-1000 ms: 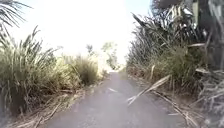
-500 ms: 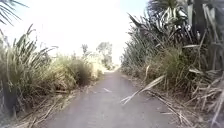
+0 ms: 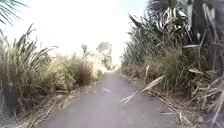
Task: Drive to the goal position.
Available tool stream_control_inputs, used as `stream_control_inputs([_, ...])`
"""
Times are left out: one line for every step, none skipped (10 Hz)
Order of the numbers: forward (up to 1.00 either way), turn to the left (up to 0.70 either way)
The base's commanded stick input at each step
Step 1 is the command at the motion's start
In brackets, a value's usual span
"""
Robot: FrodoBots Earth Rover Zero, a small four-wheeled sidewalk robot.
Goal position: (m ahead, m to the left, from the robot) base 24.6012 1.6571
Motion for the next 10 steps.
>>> stream_control_inputs([0.70,-0.01])
stream_control_inputs([0.70,-0.01])
stream_control_inputs([0.70,-0.01])
stream_control_inputs([0.70,-0.01])
stream_control_inputs([0.70,-0.01])
stream_control_inputs([0.70,-0.01])
stream_control_inputs([0.70,-0.01])
stream_control_inputs([0.70,-0.01])
stream_control_inputs([0.70,-0.01])
stream_control_inputs([0.70,-0.01])
